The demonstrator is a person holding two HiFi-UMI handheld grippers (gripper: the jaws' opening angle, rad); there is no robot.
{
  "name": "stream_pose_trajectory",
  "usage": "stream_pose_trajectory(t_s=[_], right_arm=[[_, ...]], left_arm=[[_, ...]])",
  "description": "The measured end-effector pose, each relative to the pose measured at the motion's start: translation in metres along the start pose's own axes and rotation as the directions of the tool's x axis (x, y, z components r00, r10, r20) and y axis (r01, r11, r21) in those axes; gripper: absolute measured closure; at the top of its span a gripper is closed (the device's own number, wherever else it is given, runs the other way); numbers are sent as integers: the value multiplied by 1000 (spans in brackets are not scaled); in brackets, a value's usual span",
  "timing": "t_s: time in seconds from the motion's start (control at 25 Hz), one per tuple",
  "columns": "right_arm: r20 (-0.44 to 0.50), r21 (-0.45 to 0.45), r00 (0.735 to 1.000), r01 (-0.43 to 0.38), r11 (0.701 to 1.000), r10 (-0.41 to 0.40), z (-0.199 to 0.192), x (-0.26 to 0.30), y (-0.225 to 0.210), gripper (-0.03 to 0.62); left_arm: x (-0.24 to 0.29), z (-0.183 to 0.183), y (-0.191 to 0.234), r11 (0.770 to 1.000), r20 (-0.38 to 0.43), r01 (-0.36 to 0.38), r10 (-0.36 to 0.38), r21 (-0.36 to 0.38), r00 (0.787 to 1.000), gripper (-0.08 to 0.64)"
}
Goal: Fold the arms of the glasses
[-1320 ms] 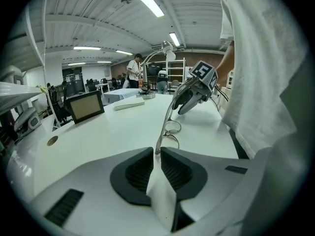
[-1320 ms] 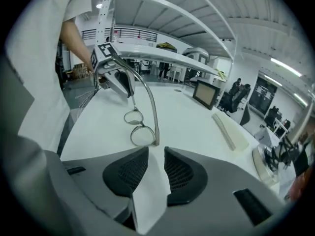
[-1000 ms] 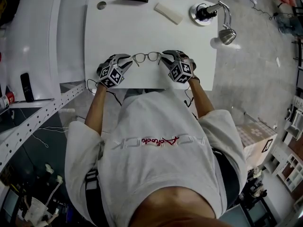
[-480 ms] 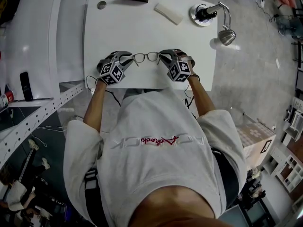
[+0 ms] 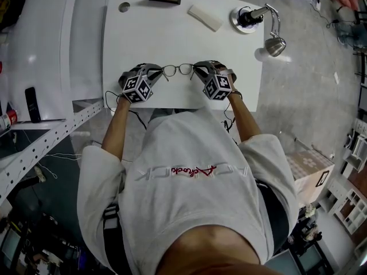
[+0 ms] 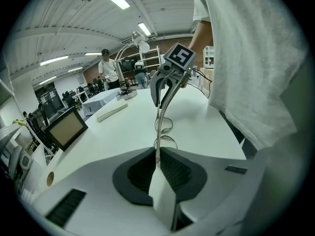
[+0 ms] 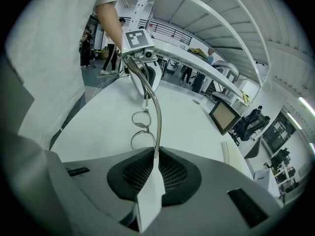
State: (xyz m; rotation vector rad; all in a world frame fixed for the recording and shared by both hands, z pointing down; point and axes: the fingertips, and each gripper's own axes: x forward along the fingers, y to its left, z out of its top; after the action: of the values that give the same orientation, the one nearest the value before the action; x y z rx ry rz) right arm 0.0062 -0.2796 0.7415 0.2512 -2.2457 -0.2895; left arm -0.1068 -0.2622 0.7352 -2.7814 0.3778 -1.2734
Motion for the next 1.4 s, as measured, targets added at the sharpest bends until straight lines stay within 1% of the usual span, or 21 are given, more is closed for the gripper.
stream_pose_trajectory(t_s=[0.24,0.48,0.64,0.84,1.16,1.28,1.4], right_arm=[[12,38,1000,-10,999,9,2,0,-2,545],[19,67,1000,-19,998,18,2,-3,-3,548],[25,86,999,-26,996,24,2,-4,-4,549],[27,103,999,-32,994,30,2,-3,-4,549],[31,115,998,-54,992,50,2,-3,-3,549],[29,118,998,-57,991,54,2,-3,-3,549],[27,119,998,-62,991,60,1,-2,-3,549]], left_arm=[[9,5,-2,996,-31,53,-51,72,998,514],[20,11,-2,989,-48,101,-96,107,994,514],[28,14,-2,980,-79,144,-134,139,988,512],[36,14,-3,968,-125,192,-173,161,977,509],[48,12,-5,950,-191,257,-222,180,956,505],[53,9,-4,950,-206,267,-232,160,951,505],[54,8,-4,952,-203,268,-237,146,950,505]])
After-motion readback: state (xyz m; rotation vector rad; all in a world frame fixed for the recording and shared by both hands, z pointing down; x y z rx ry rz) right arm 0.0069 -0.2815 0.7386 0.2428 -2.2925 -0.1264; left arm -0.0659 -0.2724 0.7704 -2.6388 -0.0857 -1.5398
